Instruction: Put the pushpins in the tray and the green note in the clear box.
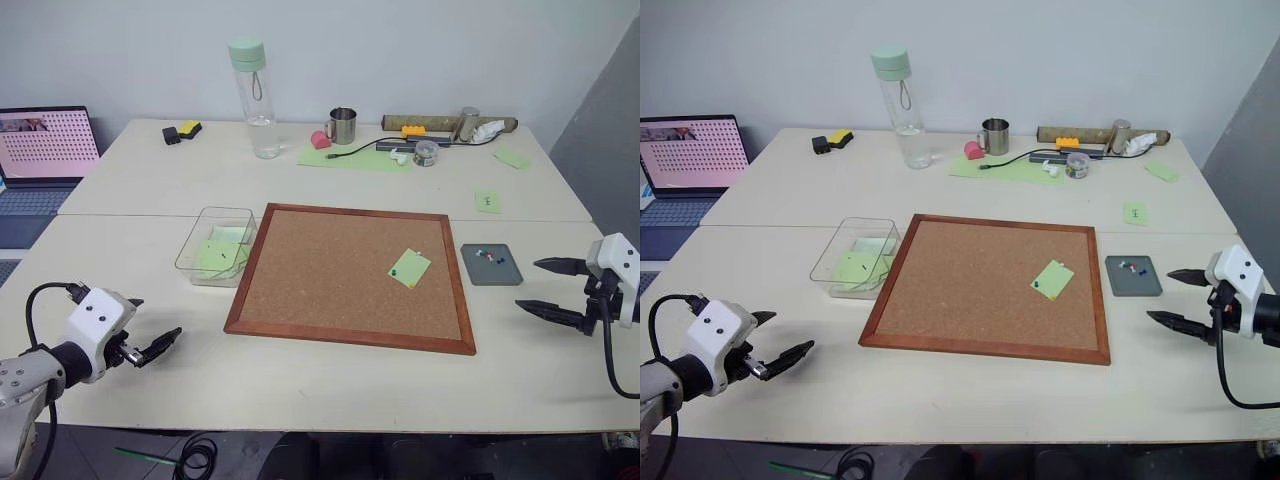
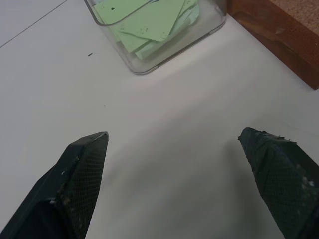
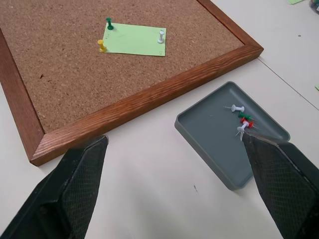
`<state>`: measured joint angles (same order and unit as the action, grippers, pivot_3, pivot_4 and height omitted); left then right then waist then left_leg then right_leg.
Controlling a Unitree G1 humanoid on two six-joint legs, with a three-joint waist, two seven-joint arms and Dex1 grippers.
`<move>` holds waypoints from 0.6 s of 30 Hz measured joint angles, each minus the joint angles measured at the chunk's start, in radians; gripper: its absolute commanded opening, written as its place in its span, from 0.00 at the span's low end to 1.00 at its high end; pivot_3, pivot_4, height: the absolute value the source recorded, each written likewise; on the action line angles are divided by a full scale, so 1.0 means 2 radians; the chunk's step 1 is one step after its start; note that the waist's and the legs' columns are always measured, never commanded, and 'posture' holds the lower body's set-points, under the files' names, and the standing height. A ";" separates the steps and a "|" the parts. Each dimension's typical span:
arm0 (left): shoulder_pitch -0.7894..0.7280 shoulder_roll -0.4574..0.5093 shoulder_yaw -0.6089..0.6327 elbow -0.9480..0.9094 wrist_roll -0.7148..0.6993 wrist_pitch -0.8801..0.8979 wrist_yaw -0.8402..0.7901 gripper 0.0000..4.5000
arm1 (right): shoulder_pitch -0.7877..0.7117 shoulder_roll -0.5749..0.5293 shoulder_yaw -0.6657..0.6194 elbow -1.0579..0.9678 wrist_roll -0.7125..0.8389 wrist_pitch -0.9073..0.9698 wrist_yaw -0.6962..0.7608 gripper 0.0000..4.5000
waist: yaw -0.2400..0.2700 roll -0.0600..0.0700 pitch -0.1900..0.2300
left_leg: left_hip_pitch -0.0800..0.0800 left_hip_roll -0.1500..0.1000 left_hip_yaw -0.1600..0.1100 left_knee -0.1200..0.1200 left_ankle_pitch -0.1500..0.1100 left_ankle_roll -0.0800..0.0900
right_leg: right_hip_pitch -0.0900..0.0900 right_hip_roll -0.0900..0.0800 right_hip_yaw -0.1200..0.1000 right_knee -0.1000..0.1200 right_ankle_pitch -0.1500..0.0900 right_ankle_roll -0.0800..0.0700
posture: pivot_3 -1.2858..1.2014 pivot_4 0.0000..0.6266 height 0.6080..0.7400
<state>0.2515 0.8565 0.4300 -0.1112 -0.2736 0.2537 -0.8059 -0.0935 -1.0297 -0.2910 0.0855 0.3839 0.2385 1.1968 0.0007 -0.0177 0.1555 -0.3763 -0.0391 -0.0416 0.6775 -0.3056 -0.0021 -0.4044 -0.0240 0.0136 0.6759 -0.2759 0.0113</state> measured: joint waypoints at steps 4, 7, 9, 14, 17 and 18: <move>-0.006 0.000 -0.001 0.002 0.004 0.000 -0.003 0.99 | 0.001 0.000 0.000 -0.001 0.000 0.000 0.000 1.00 | 0.000 0.000 0.000 | 0.000 0.000 0.000 0.000 0.000 0.000 | 0.000 0.000 0.000 0.000 0.000 0.000 | 0.52 0.24 1.00; -0.011 0.000 -0.003 0.002 0.011 0.002 -0.001 0.99 | 0.004 0.000 -0.001 -0.002 0.000 0.000 0.000 1.00 | 0.000 0.000 0.000 | 0.000 0.000 0.000 0.000 0.000 0.000 | 0.000 0.000 0.000 0.000 0.000 0.000 | 0.52 0.24 1.00; -0.011 0.001 -0.007 0.002 0.016 0.004 -0.002 0.99 | 0.010 0.000 -0.002 -0.003 0.000 0.000 -0.001 1.00 | 0.000 0.000 0.000 | 0.000 0.000 0.000 0.000 0.000 0.000 | 0.000 0.000 0.000 0.000 0.000 0.000 | 0.52 0.24 1.00; -0.018 0.001 -0.017 0.002 0.015 0.023 -0.010 0.99 | 0.016 0.002 -0.002 -0.004 0.000 0.001 -0.003 1.00 | 0.000 0.000 0.000 | 0.000 0.000 0.000 0.000 0.000 0.000 | 0.000 0.000 0.000 0.000 0.000 0.000 | 0.52 0.24 1.00; -0.021 0.001 -0.017 0.002 0.014 0.025 -0.013 0.99 | 0.016 0.002 -0.002 -0.007 0.000 0.001 -0.003 1.00 | 0.000 0.000 0.000 | 0.000 0.000 0.000 0.000 0.000 0.000 | 0.000 0.000 0.000 0.000 0.000 0.000 | 0.52 0.24 1.00; -0.021 0.001 -0.017 0.002 0.013 0.026 -0.016 0.99 | 0.016 0.002 -0.002 -0.007 0.000 0.001 -0.003 1.00 | 0.000 0.000 0.000 | 0.000 0.000 0.000 0.000 0.000 0.000 | 0.000 0.000 0.000 0.000 0.000 0.000 | 0.52 0.24 1.00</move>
<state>0.2102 0.8578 0.3963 -0.1077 -0.2467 0.3048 -0.8380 -0.0612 -1.0266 -0.2952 0.0718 0.3840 0.2399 1.1910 0.0005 -0.0178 0.1556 -0.3763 -0.0391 -0.0417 0.6774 -0.3056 -0.0021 -0.4044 -0.0240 0.0136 0.6759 -0.2759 0.0113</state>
